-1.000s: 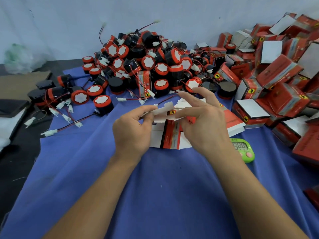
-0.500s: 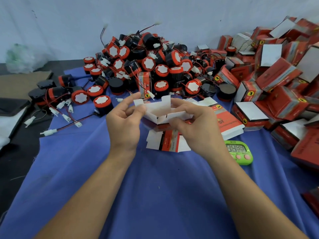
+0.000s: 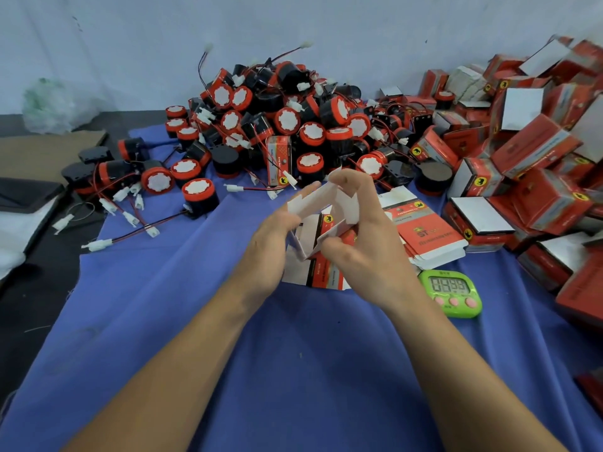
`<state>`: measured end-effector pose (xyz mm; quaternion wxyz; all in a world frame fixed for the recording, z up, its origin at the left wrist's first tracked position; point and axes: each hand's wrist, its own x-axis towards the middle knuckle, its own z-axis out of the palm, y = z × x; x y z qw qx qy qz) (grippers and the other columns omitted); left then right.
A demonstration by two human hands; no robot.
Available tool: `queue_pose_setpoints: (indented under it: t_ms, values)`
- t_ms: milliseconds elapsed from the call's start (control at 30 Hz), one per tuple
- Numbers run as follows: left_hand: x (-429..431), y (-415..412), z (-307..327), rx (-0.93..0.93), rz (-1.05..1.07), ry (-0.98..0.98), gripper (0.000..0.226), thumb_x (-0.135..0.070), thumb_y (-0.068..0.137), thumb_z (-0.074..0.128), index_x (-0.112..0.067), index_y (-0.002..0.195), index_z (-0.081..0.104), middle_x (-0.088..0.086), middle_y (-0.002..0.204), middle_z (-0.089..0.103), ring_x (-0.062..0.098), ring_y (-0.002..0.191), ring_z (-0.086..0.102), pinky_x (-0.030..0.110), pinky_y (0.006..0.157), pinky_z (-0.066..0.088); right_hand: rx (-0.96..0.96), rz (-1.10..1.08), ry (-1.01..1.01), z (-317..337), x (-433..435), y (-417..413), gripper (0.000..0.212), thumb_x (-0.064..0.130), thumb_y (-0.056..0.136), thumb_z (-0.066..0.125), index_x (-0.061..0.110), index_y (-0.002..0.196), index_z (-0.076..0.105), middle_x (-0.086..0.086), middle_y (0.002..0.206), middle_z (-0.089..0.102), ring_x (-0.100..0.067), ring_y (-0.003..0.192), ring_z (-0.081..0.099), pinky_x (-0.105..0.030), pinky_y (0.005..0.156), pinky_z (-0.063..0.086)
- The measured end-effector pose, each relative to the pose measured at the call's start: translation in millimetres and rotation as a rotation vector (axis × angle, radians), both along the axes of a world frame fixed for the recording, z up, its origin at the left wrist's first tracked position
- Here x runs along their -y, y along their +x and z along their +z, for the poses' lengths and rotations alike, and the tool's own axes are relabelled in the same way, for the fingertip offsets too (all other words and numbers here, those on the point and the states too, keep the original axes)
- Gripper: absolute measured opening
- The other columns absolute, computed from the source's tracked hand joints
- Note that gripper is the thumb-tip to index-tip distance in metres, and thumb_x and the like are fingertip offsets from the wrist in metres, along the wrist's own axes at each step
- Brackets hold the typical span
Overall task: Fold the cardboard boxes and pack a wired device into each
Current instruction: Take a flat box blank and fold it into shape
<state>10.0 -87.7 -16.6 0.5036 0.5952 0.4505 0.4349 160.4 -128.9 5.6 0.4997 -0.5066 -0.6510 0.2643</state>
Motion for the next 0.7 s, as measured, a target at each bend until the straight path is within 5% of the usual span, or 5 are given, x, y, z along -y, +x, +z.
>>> queue_pose_setpoints:
  t_ms: [67, 133, 367, 600, 700]
  values:
    - [-3.7, -2.9, -1.3, 0.084, -0.001, -0.061, 0.045, -0.045, 0.105, 0.038, -0.026, 0.119, 0.076, -0.009, 0.116, 0.076, 0.007, 0.112, 0.067, 0.037, 0.11, 0.049, 0.013, -0.008, -0.009, 0.5, -0.2, 2.4, 0.067, 0.003, 0.074, 0.056, 0.036, 0.13, 0.044, 0.023, 0.108, 0.053, -0.024, 0.062, 0.057, -0.033, 0.056, 0.048]
    - [-5.1, -6.6, 2.3, 0.181, -0.056, -0.077, 0.059, -0.048, 0.112, 0.024, -0.018, 0.118, 0.074, -0.005, 0.116, 0.078, 0.007, 0.114, 0.07, 0.023, 0.1, 0.053, 0.038, -0.002, -0.015, 1.2, 0.5, 3.8, 0.061, 0.005, 0.072, 0.055, 0.037, 0.124, 0.046, 0.023, 0.102, 0.054, -0.02, 0.057, 0.053, -0.026, 0.049, 0.043]
    - [-8.2, -16.2, 12.5, 0.044, -0.222, -0.051, 0.038, -0.028, 0.096, 0.052, -0.033, 0.131, 0.067, -0.017, 0.128, 0.072, -0.005, 0.121, 0.062, 0.008, 0.09, 0.049, 0.015, 0.073, -0.004, 4.4, 1.9, 5.0, 0.047, -0.009, 0.073, 0.056, 0.027, 0.102, 0.048, 0.017, 0.128, 0.062, -0.035, 0.1, 0.06, -0.033, 0.074, 0.047]
    - [-7.9, -12.6, 14.7, 0.052, -0.164, -0.062, 0.041, -0.002, 0.1, 0.058, -0.035, 0.121, 0.071, -0.014, 0.118, 0.077, 0.0, 0.109, 0.07, 0.01, 0.081, 0.052, -0.033, 0.07, -0.014, 2.6, 0.5, 4.9, 0.043, -0.001, 0.07, 0.055, 0.03, 0.099, 0.044, 0.013, 0.147, 0.053, -0.015, 0.103, 0.061, -0.027, 0.066, 0.052]
    - [-7.3, -5.2, 8.2, 0.054, -0.095, -0.081, 0.048, 0.007, 0.093, 0.062, -0.035, 0.111, 0.074, -0.013, 0.11, 0.079, 0.001, 0.099, 0.072, 0.016, 0.078, 0.055, -0.047, -0.006, -0.002, -4.1, -2.7, 6.5, 0.05, -0.012, 0.075, 0.054, 0.028, 0.101, 0.04, 0.012, 0.146, 0.055, -0.025, 0.103, 0.063, -0.038, 0.073, 0.055]
